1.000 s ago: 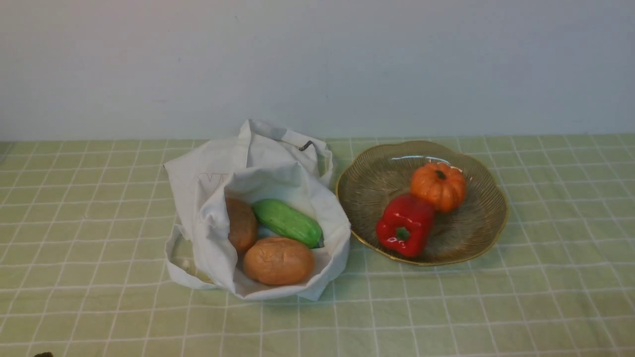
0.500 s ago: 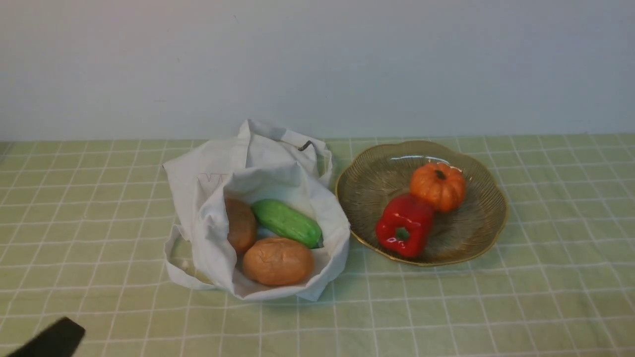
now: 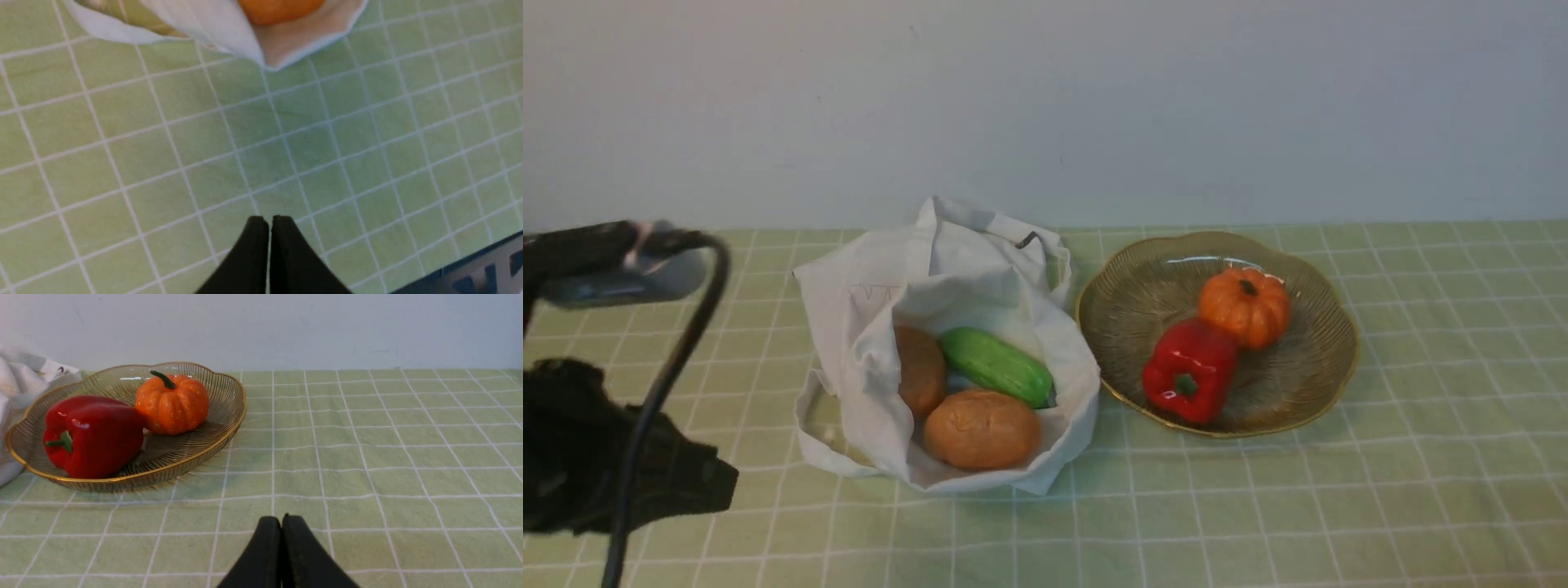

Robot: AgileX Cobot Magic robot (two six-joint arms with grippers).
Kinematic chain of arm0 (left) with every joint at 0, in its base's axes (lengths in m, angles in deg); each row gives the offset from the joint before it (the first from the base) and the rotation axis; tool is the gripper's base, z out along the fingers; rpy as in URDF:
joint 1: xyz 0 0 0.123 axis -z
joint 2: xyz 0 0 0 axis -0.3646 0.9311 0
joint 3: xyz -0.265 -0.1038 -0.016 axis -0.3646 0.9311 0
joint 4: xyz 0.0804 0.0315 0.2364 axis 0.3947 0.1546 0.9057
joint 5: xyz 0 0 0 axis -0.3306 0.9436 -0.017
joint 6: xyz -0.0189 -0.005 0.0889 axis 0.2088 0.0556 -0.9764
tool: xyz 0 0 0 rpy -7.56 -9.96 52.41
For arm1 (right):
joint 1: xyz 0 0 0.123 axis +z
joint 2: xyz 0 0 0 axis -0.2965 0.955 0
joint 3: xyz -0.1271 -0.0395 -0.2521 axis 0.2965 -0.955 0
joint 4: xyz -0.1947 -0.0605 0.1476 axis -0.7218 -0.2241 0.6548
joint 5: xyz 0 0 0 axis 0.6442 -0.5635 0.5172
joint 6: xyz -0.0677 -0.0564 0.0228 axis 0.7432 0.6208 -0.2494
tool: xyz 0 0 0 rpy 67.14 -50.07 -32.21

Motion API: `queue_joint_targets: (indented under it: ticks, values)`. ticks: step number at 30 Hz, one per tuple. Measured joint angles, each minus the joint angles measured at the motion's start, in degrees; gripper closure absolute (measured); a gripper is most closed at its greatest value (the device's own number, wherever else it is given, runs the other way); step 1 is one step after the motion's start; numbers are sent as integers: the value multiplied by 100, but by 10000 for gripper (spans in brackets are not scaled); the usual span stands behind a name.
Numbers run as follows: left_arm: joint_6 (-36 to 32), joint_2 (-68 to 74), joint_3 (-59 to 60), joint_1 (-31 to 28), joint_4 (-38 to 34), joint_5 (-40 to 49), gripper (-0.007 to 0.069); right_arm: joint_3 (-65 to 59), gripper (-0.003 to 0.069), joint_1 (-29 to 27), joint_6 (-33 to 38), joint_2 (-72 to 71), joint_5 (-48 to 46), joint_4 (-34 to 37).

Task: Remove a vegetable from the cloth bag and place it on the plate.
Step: Use the left arm to grab a potato from the bag

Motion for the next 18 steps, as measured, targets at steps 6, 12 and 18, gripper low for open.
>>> queue_joint_targets:
  ticks: [6,12,18]
  values:
    - [-166,1151,-684,1056,39,17,629,0,674,0,0,0,0,0]
    - [-80,2191,-1375,2156,789,-126,628,0,674,0,0,0,0,0]
    - [148,3070,-2118,2441,1391,-212,544,0,674,0,0,0,0,0]
